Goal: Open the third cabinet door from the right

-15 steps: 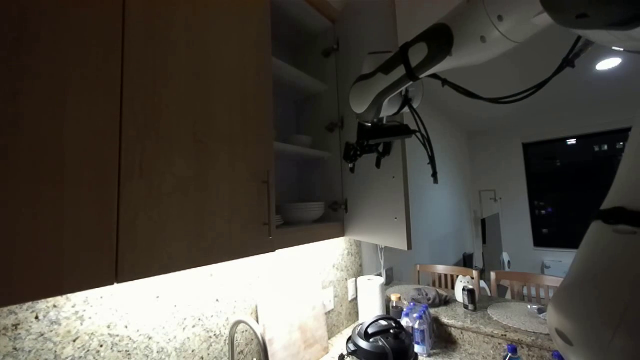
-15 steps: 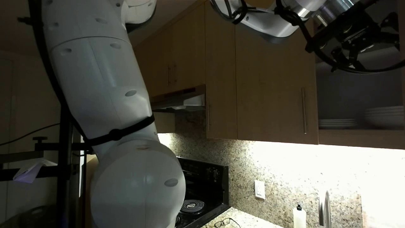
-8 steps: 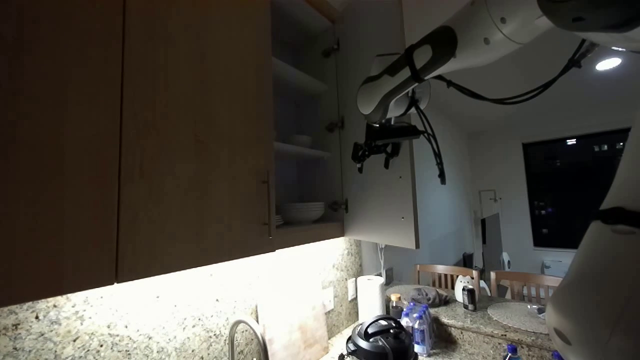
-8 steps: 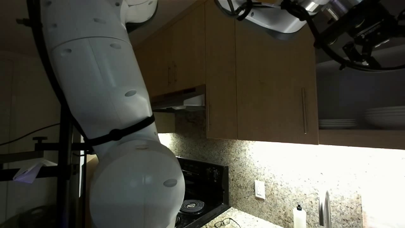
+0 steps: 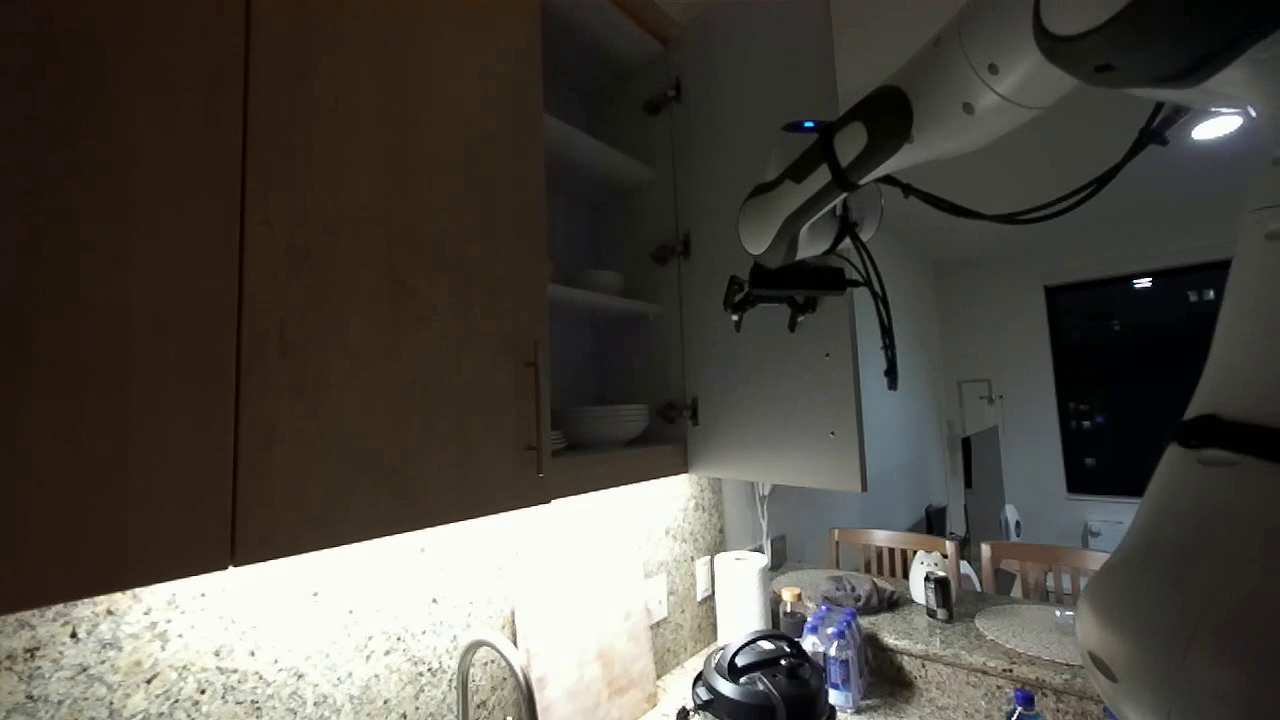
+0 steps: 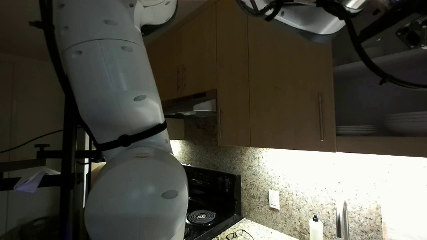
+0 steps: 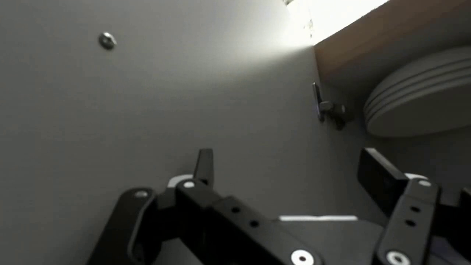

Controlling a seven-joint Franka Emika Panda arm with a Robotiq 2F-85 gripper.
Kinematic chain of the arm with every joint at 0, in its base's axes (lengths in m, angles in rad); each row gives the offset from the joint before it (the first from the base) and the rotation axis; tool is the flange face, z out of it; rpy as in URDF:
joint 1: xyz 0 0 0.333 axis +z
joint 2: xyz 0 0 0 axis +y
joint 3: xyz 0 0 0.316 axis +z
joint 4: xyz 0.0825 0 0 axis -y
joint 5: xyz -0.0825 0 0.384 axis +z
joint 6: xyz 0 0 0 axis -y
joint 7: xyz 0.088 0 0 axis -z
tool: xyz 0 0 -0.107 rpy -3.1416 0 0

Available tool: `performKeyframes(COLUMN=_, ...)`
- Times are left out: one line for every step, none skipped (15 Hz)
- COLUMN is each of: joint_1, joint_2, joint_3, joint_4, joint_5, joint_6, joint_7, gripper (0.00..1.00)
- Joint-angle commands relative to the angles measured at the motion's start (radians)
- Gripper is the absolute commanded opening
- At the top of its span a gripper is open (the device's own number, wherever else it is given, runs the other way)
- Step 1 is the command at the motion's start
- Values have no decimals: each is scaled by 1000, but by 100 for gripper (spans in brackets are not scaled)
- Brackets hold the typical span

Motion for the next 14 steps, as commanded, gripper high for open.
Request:
performKeyframes(joint_1=-100, joint_2=74, joint_3=34, joint_4=17, joint_5=-115, joint_6=161, joint_7=213, gripper=100)
performKeyframes(joint_1=-118, joint_2=88, joint_3=35, joint_4=23, joint_5=-170, joint_6=180, joint_7=293, gripper=100)
performKeyframes(joint_1=-147, joint_2=101, joint_3=44, joint_4=33, joint_5=-230, joint_6=197, joint_7=374, gripper=100)
performKeyframes(joint_1=-166, joint_2=112, joint_3=47, joint_4=41, joint_5=-281, joint_6=204, joint_7=442, gripper=100)
performKeyframes(joint_1=-183, joint_2=120, joint_3=51, joint_4=48, joint_5=-334, joint_6=210, joint_7=511, gripper=100)
performKeyframes(joint_1=-190, joint_2=118, joint_3=51, joint_4=48, joint_5=-370, joint_6=206, joint_7=557, gripper=100)
performKeyframes(joint_1=-196, joint_2=115, joint_3=50, joint_4=46, joint_5=-402, joint_6=207, joint_7=600, gripper=100)
performKeyframes(joint_1=-194, joint_2=101, joint_3=47, joint_4=33, joint_5=-410, joint_6=203, joint_7=614, gripper=100)
performKeyframes(joint_1=-181, joint_2=73, joint_3=40, joint_4=2, joint_5=-388, joint_6=204, joint_7=586, gripper=100)
performKeyframes(joint_1=-165, joint_2=43, joint_3=30, joint_4=-34, joint_5=-353, joint_6=215, joint_7=537, gripper=100)
performKeyframes(joint_1=-150, joint_2=8, joint_3=24, joint_4=-75, joint_5=-325, joint_6=224, joint_7=490, gripper=100)
performKeyframes(joint_1=-134, joint_2=-25, joint_3=18, joint_4=-114, joint_5=-305, joint_6=226, joint_7=452, gripper=100)
performKeyframes(joint_1=-103, joint_2=-66, joint_3=4, joint_4=-165, joint_5=-253, joint_6=215, joint_7=376, gripper=100)
performKeyframes(joint_1=-69, joint_2=-100, joint_3=-15, joint_4=-206, joint_5=-196, joint_6=198, joint_7=306, gripper=100)
